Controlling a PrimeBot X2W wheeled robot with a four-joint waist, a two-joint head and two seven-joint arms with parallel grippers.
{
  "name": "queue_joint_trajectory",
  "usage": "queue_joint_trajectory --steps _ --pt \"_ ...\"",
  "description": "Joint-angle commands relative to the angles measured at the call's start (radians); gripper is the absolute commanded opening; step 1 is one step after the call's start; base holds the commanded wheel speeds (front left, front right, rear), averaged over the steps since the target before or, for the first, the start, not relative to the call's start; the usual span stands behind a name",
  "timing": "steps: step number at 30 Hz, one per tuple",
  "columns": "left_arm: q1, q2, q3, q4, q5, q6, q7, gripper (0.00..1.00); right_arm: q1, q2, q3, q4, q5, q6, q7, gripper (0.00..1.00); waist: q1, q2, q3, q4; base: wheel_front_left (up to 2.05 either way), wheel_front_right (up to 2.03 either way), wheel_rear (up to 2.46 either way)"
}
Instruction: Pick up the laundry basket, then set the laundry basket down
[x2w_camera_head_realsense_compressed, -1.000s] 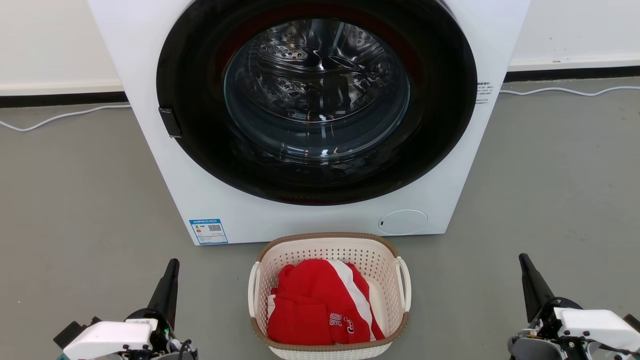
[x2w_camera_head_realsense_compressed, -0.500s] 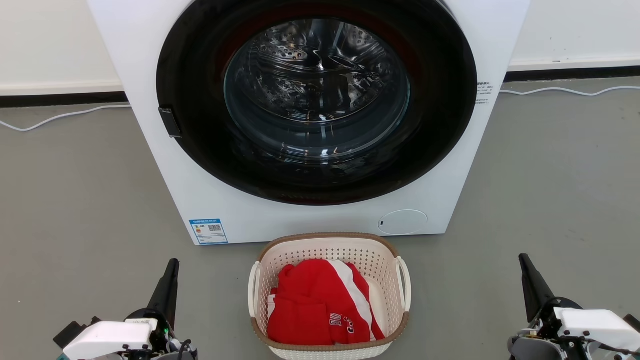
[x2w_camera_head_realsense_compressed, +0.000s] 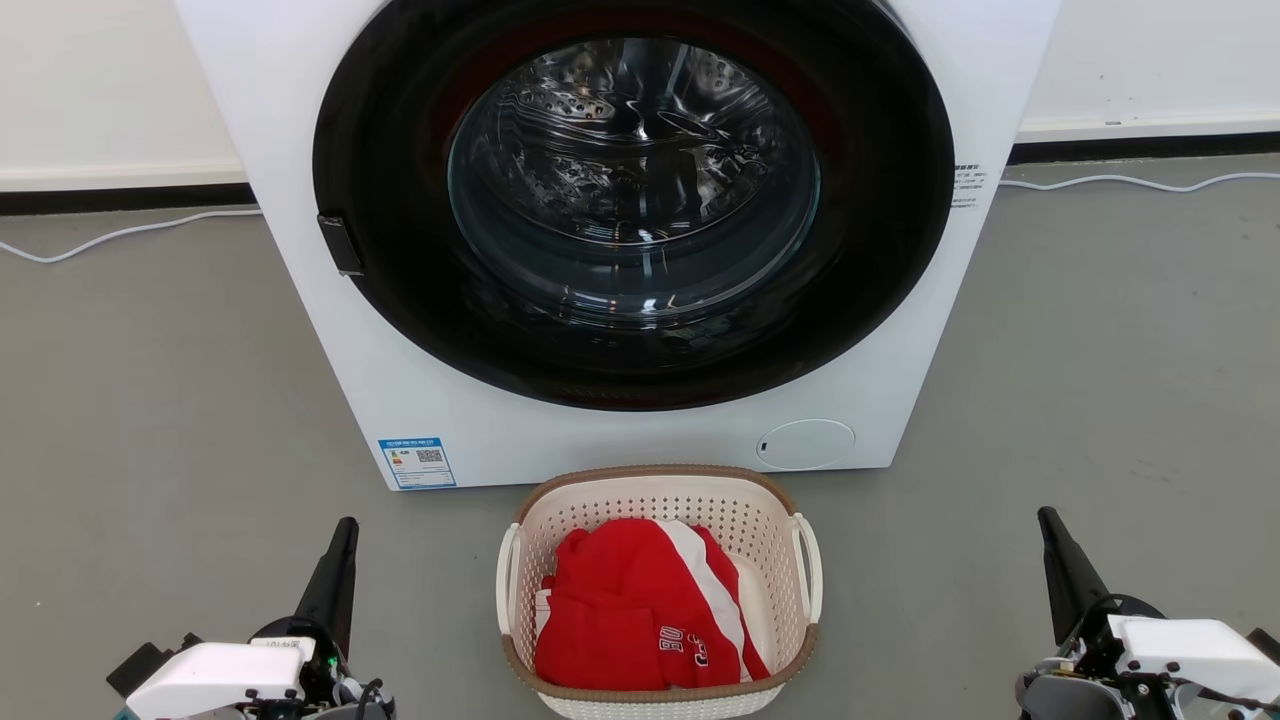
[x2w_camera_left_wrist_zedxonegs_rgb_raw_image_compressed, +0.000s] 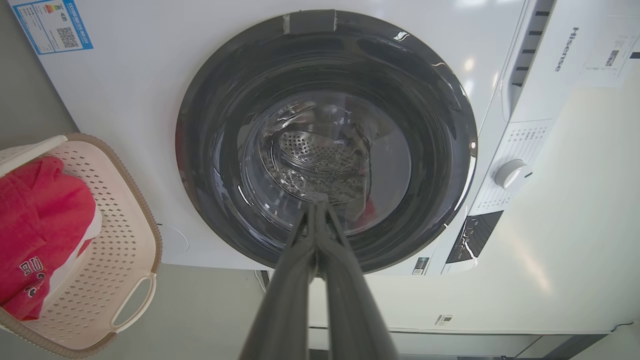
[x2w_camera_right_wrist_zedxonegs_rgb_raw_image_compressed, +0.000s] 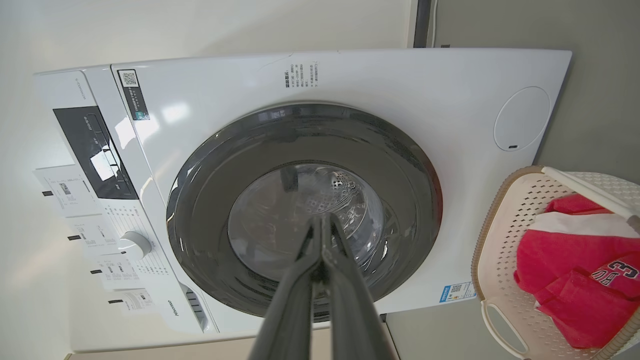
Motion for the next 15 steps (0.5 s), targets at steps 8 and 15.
queue_joint_trajectory --steps 8,15 --pt "-0.055 0.011 0.03 -0.031 -0.006 -0.007 0.006 0.0 -0.059 -0.003 0.017 -0.03 0.006 0.007 0.008 0.0 0.0 -0.0001 0.0 0.0 0.0 0.0 0.0" --pt "-0.055 0.011 0.03 -0.031 -0.006 -0.007 0.006 0.0 -0.059 -0.003 0.017 -0.03 0.006 0.007 0.008 0.0 0.0 -0.0001 0.0 0.0 0.0 0.0 0.0"
